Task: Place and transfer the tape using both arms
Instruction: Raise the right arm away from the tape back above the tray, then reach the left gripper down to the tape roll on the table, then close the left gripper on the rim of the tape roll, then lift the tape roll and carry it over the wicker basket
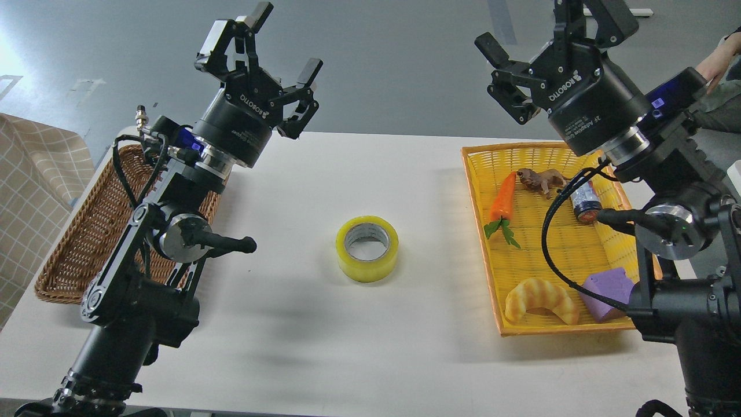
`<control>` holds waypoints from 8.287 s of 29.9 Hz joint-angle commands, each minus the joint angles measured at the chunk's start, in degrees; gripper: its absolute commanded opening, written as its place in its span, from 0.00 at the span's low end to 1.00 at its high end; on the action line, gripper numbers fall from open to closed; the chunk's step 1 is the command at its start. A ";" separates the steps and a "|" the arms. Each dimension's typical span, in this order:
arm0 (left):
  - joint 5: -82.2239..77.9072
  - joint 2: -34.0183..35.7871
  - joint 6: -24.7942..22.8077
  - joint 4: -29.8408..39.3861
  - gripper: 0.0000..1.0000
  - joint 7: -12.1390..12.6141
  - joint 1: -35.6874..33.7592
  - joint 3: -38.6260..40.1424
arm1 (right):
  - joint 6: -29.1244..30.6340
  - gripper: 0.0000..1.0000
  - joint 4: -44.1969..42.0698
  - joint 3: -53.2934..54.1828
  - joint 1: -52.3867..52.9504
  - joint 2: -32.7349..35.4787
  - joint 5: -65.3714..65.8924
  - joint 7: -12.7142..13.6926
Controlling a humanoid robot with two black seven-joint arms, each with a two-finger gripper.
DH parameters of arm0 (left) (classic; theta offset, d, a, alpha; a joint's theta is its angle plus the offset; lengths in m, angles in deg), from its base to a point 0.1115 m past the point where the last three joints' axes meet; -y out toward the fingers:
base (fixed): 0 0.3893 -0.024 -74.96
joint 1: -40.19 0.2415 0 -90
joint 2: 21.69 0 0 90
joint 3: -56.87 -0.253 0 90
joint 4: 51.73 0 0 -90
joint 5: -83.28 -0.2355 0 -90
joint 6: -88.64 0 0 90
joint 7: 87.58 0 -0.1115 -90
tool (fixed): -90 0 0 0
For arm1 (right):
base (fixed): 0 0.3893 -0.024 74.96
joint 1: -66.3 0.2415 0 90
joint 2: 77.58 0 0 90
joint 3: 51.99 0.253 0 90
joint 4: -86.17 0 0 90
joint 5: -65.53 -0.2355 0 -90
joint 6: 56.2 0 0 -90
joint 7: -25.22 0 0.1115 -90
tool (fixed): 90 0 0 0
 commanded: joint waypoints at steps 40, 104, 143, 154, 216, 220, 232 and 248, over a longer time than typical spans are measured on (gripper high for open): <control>-9.08 1.71 -2.87 0.89 0.98 -6.71 1.59 -1.50 | 0.00 1.00 -0.73 8.03 -1.54 1.39 -12.44 0.34; -81.27 10.59 11.81 -9.39 0.98 7.27 -3.51 -38.33 | 0.00 1.00 -0.02 9.70 -3.65 2.36 -14.11 0.07; -81.27 12.09 12.87 -17.22 0.97 6.39 -5.62 -43.95 | 0.00 1.00 -0.02 14.44 -6.55 3.23 -14.11 0.07; -81.27 12.18 12.87 -18.62 0.84 5.60 -5.97 -44.40 | 0.00 1.00 0.06 15.41 -6.99 3.76 -14.20 0.07; -81.27 13.41 12.87 -17.92 0.19 4.98 -10.45 -45.98 | 0.00 1.00 -0.64 16.29 -7.61 3.67 -14.02 0.16; -81.27 13.41 12.87 -17.83 0.19 4.89 -12.82 -45.98 | 0.00 1.00 -0.64 16.29 -7.52 3.59 -14.02 0.25; -81.27 21.31 12.87 -16.95 0.19 -1.17 -21.96 -45.89 | 0.00 1.00 -0.55 16.20 -7.52 3.50 -14.02 0.43; -81.27 45.38 18.05 -17.92 0.19 -5.21 -21.18 -46.07 | 0.00 1.00 -0.55 15.58 -7.52 3.41 -14.02 0.51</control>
